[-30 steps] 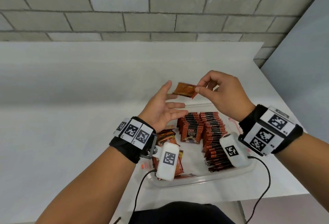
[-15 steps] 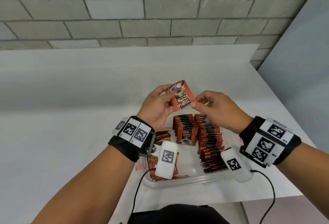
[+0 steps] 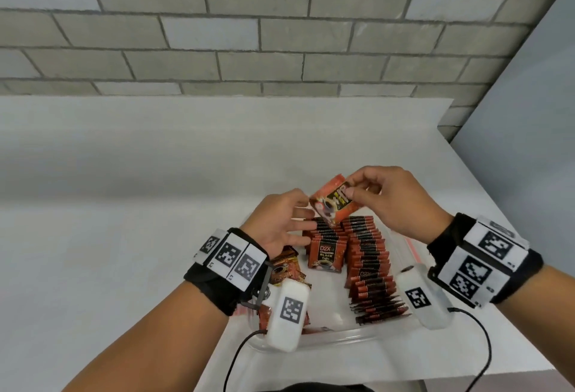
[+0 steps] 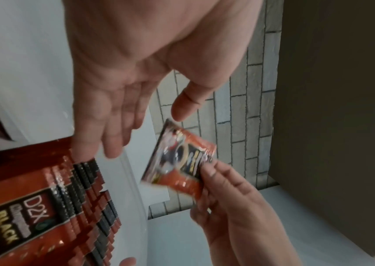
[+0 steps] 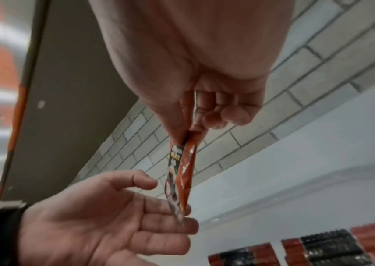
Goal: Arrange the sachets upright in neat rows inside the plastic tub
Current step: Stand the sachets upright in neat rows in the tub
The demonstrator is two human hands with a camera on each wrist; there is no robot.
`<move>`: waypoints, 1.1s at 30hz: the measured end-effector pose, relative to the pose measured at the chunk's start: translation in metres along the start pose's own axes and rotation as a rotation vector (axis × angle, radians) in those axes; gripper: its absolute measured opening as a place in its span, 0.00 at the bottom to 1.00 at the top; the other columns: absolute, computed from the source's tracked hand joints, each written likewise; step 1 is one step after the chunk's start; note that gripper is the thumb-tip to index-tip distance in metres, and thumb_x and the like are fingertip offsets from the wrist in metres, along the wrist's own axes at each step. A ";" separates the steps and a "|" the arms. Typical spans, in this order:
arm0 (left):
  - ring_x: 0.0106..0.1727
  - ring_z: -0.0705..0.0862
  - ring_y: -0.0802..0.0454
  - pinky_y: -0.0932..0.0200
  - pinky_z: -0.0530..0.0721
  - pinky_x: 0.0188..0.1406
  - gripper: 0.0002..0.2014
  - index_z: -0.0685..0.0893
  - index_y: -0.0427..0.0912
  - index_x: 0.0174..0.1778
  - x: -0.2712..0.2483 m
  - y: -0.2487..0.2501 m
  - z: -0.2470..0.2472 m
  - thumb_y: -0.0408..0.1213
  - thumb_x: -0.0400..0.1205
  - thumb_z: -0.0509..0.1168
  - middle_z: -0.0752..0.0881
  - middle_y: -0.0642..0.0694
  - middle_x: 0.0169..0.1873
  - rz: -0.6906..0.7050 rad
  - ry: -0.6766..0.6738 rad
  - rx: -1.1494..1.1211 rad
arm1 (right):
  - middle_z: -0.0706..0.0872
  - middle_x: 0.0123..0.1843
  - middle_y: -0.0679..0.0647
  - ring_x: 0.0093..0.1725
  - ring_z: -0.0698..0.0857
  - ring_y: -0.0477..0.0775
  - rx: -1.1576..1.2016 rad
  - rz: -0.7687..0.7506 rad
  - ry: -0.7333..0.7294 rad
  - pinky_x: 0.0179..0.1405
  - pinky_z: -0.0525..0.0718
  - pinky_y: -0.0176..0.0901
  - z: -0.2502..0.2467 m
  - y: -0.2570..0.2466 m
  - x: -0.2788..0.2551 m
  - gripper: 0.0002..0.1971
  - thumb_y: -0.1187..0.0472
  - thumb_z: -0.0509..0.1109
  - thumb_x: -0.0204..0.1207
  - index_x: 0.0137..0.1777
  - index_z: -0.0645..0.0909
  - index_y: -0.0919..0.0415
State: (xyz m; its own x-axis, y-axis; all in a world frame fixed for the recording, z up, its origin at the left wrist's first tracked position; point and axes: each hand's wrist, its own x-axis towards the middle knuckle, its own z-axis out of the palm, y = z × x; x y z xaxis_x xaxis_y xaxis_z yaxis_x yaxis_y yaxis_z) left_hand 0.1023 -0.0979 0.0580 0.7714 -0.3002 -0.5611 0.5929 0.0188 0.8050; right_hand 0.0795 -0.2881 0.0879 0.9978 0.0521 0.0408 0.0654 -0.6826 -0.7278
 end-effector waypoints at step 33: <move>0.46 0.80 0.46 0.53 0.78 0.50 0.10 0.74 0.41 0.50 0.004 -0.012 0.012 0.44 0.82 0.63 0.79 0.41 0.50 -0.194 -0.047 -0.062 | 0.76 0.38 0.53 0.35 0.77 0.56 -1.018 -0.111 -0.621 0.25 0.69 0.40 0.066 -0.013 0.004 0.05 0.64 0.63 0.77 0.49 0.80 0.60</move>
State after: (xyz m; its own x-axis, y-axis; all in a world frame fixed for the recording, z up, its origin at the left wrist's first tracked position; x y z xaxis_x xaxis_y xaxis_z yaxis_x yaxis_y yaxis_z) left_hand 0.0957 -0.1111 0.0485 0.6307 -0.3486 -0.6934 0.7434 0.0148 0.6687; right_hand 0.0818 -0.2311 0.0522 0.8294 0.2989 -0.4720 0.4080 -0.9012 0.1462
